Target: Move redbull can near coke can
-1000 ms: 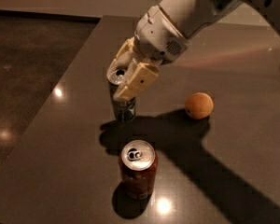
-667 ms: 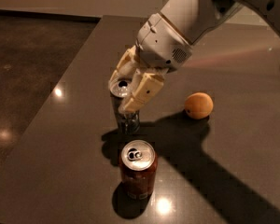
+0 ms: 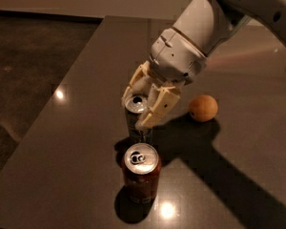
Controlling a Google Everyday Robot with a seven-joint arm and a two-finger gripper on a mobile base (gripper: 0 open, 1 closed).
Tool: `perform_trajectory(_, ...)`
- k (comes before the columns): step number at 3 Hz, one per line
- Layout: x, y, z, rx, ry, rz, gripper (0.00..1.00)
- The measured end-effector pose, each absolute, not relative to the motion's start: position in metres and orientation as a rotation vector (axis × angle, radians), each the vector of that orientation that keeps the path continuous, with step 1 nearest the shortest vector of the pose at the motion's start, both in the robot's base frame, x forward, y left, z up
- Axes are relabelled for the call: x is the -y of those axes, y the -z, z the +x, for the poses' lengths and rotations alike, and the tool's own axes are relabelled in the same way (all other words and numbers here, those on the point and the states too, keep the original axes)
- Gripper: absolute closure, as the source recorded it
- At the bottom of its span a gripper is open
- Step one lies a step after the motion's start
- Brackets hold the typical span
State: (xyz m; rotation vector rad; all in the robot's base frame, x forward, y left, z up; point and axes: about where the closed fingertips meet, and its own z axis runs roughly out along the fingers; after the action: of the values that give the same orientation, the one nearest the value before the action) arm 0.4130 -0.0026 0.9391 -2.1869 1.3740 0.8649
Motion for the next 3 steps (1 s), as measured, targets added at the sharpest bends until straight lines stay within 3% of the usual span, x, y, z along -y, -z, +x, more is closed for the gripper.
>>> perform_trajectory(1,0.0086,-0.9286,0.4066,-1.365,-0.908,-2.214,0.82)
perform_trajectory(3,0.0090,-0.9236,0.4023,-1.331,-0.900,-2.235,0.35)
